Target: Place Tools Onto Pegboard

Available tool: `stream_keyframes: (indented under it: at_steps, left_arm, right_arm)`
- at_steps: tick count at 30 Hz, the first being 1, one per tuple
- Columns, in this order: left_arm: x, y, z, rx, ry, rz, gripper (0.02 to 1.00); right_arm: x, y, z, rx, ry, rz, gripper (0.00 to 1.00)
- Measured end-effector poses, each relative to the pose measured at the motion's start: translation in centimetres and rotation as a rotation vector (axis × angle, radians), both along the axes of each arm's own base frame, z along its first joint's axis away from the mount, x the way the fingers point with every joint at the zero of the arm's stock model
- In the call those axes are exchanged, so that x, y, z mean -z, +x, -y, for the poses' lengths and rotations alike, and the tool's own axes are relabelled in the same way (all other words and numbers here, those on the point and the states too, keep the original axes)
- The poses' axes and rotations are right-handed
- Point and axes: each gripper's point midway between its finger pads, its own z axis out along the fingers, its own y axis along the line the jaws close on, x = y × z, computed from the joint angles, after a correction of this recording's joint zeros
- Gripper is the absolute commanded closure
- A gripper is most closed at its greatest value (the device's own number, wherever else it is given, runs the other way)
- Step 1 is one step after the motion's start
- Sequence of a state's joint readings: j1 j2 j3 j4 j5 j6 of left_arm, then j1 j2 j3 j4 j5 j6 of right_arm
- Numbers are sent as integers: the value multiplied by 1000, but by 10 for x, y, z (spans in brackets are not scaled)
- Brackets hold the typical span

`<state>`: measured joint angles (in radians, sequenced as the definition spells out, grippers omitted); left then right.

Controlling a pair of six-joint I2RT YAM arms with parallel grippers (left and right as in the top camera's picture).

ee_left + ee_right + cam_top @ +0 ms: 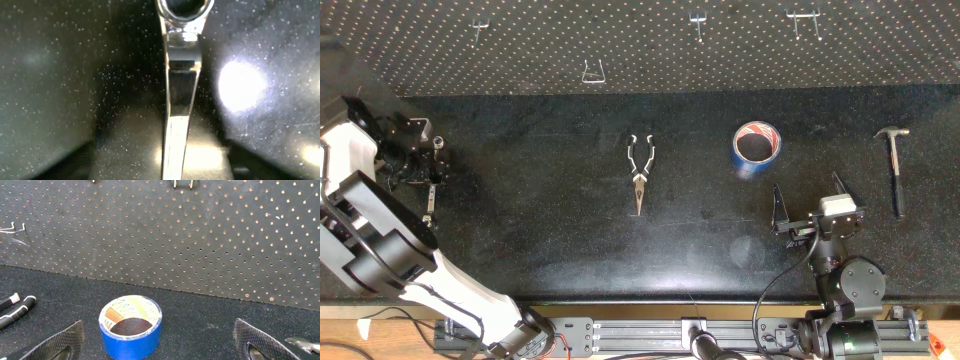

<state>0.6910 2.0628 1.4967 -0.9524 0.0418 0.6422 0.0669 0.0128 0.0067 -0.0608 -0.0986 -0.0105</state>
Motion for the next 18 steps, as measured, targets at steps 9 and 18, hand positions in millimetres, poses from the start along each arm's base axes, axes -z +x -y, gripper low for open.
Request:
stream_keyframes:
  at_steps: [9, 18]
  left_arm:
    - [1, 1, -1, -44, -3, -6, 989]
    - [-24, 3, -3, -87, 35, 45, 991]
  right_arm:
    - [0, 0, 0, 0, 0, 0, 34]
    - [0, 0, 0, 0, 0, 0, 34]
